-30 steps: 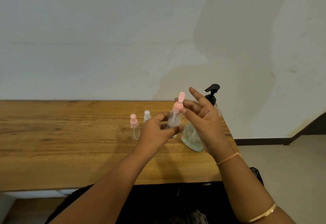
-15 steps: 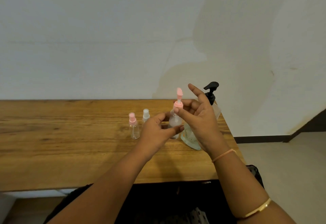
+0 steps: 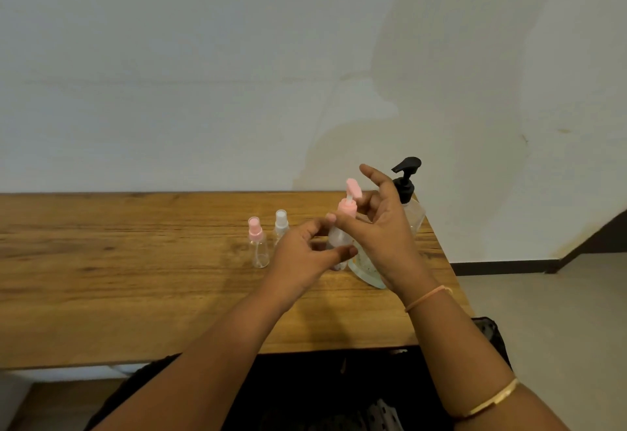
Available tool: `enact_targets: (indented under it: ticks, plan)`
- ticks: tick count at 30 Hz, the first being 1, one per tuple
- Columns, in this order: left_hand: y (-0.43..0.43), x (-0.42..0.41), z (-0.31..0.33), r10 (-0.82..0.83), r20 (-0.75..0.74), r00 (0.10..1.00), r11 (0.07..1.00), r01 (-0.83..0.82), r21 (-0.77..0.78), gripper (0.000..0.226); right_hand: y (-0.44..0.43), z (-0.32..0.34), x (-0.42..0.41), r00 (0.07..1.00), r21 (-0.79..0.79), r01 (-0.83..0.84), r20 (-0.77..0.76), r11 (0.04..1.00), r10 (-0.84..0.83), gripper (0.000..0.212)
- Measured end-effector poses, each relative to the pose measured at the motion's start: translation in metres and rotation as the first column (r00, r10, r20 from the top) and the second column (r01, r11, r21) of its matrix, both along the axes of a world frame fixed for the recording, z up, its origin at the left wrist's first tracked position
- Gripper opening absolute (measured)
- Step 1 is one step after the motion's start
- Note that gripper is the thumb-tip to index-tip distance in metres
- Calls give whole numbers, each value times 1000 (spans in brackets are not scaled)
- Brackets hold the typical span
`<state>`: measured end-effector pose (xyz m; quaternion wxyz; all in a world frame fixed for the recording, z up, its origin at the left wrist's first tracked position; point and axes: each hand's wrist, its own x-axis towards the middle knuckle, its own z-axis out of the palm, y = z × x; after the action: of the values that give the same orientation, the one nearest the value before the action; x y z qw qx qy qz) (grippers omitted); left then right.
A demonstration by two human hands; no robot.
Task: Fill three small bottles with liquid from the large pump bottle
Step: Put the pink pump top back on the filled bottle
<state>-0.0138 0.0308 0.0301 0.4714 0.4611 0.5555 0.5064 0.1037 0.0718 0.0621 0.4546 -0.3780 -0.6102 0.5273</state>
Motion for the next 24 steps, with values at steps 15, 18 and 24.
enact_targets:
  ticks: [15, 18, 24]
  plan:
    - [0, 1, 2, -2, 68, 998, 1000, 3, -7, 41, 1, -1, 2, 976, -167, -187, -140, 968, 165, 37]
    - [1, 0, 2, -8, 87, 996, 1000, 8, 2, 34, 4, 0, 6, 946, -188, -283, -216, 941, 242, 33]
    - [2, 6, -2, 113, -67, 991, 993, -112, 22, 41, -1, -6, -10, 992, -59, 123, 41, 991, -121, 13]
